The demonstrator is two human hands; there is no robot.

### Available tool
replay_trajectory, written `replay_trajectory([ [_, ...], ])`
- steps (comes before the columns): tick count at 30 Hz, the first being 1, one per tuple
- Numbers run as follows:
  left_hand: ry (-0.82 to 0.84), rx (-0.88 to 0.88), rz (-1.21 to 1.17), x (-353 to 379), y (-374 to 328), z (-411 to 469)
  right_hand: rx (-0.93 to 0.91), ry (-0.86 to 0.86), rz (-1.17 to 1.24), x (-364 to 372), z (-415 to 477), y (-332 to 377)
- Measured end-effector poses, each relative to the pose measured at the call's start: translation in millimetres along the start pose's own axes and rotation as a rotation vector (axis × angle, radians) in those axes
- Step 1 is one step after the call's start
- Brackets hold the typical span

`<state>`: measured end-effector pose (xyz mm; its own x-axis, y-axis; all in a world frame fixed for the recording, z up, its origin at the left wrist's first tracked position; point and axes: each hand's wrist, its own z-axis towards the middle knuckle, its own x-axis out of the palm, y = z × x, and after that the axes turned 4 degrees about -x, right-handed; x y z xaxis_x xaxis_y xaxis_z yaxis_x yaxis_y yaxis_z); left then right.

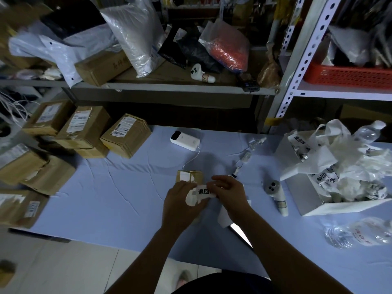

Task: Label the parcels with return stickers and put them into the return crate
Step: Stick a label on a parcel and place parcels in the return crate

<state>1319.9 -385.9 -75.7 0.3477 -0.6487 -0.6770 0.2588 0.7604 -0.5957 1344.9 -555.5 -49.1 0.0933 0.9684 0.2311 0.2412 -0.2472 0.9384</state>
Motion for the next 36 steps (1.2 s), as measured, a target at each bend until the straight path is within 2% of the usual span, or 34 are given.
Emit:
replay_trajectory([
  [2,0.094,-0.164,-0.077,-9,-1,2,-0.013,-0.018,-0.020,-1,1,-1],
  [4,0.266,-0.385,-0.186,-16,-3,7,-0.018,-0.046,-0.015,-2,2,-4],
  [6,0.365,-0.520,-0.316,-17,-6,12,-0.009,-0.049,0.001,-4,5,-5],
  [9,0.292,-0.773,-0.554,-19,-14,18,-0.008,-0.025,-0.028,-4,8,-6],
  [11,0.261,-0.873,-0.620,-20,-13,21,-0.009,0.005,-0.042,-2,9,-7],
  [16,0.263,-0.899,-0.528,-18,-9,21,0.027,0.030,-0.107,-2,17,-24],
  [22,0.226,-0.934,-0.374,-9,6,22,0.049,0.008,-0.307,6,34,-52],
  [26,0.202,-0.951,-0.297,3,31,34,-0.003,0.039,-0.419,21,63,-63],
  [30,0.208,-0.907,-0.206,15,65,48,0.119,-0.023,-0.342,36,83,-69],
  [34,0.326,-0.808,-0.153,34,97,62,0.102,-0.130,-0.447,40,100,-81],
  [36,0.332,-0.737,-0.160,42,108,63,0.110,-0.176,-0.518,41,104,-87],
])
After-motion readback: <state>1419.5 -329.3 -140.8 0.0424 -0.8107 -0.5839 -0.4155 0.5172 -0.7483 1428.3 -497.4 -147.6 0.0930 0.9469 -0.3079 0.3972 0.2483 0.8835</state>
